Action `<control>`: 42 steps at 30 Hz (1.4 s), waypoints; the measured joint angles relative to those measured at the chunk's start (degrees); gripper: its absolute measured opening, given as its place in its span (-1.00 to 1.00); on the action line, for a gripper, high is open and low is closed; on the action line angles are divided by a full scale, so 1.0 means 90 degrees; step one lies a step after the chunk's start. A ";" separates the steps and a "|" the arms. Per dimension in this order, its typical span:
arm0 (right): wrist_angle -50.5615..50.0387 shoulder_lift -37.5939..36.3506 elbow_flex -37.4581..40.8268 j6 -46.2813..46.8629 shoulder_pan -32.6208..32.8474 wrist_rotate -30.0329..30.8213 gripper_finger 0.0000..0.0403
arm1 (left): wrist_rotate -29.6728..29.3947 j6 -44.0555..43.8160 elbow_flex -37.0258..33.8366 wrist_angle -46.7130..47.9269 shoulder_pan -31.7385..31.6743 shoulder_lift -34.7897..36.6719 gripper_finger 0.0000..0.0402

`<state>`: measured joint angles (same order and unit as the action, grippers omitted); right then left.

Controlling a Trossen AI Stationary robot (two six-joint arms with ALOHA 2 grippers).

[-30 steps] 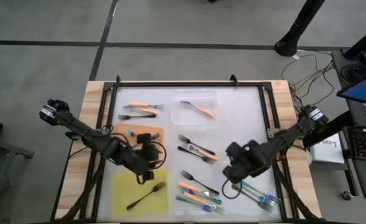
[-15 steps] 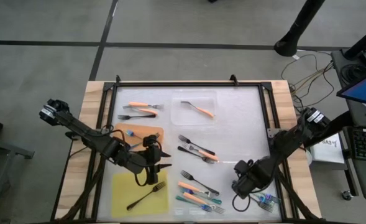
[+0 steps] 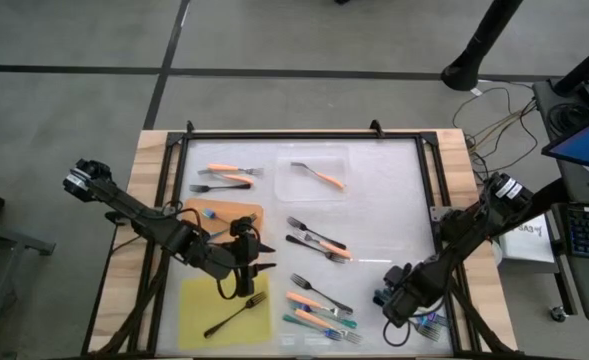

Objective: Sort silverware by color (type)
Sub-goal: Put the blue fork into the orange bin

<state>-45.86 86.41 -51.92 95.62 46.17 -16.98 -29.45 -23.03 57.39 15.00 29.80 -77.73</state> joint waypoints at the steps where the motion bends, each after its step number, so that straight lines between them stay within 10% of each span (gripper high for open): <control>1: 0.0002 0.0000 0.0028 0.0064 0.0018 -0.0002 -0.59 | 0.0000 -0.0001 0.0000 -0.0001 0.0000 0.0000 -0.29; 42: 0.0330 -0.0244 0.0716 -0.0734 0.0355 0.0476 -0.95 | -0.0310 -0.0330 0.0005 -0.1339 0.0000 -0.0004 -0.29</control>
<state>-42.89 84.22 -45.48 89.01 49.37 -12.69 -32.24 -25.99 57.43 2.96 29.80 -77.77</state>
